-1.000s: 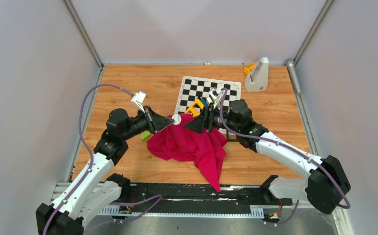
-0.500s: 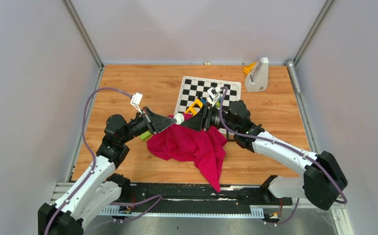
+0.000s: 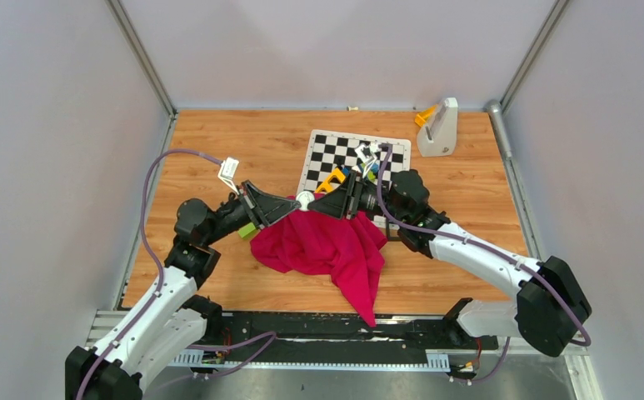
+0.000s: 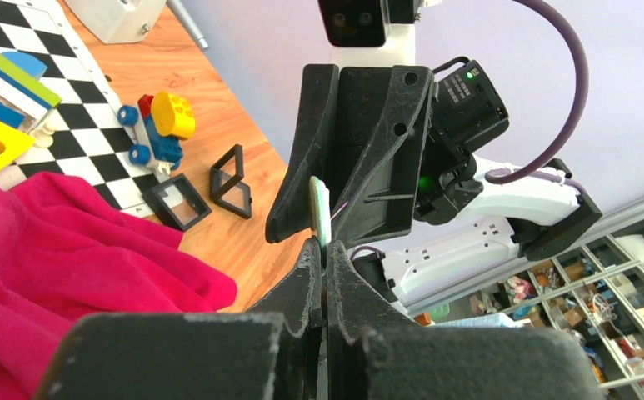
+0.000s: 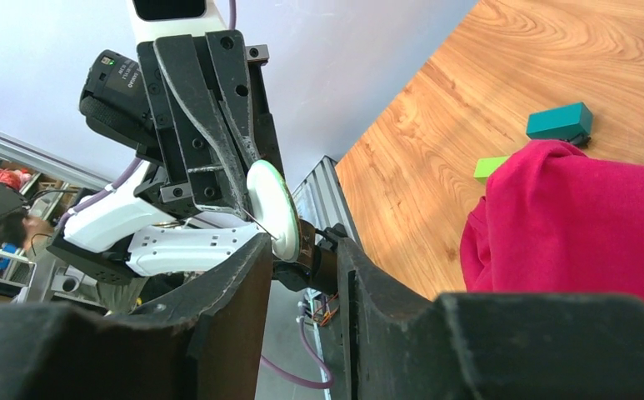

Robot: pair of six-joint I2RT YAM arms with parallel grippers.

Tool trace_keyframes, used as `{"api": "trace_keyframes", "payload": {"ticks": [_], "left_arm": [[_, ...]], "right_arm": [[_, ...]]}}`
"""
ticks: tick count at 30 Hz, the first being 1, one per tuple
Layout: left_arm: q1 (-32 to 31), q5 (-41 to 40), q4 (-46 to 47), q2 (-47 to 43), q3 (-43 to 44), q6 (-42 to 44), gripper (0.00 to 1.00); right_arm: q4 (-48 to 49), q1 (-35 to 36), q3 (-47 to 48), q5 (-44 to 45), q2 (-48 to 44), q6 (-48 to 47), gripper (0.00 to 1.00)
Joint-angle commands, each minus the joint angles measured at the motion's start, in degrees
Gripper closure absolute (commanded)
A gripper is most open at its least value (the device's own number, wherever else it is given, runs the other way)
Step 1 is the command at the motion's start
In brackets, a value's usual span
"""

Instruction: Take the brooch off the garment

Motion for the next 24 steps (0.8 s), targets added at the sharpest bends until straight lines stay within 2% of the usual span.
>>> {"api": "trace_keyframes", "payload": {"ticks": [1, 4, 14, 24], "left_arm": [[0.2, 1.5, 5.6, -0.4, -0.5, -1.7, 1.00], [0.2, 1.6, 6.6, -0.3, -0.7, -2.5, 1.00], [0.2, 2.4, 8.9, -0.1, -0.3, -4.1, 1.00], [0.2, 3.1, 11.3, 0.0, -0.3, -5.7, 1.00]], "right_arm": [[4.2, 0.2, 1.8, -1.3, -1.5, 1.0, 0.63], [4.7, 0.3, 1.5, -1.6, -2.1, 1.0, 0.59], [7.6, 0.2, 0.7, -2.8, -4.2, 2.1, 0.58], [7.8, 0.2, 1.4, -3.0, -3.6, 2.8, 0.64]]}}
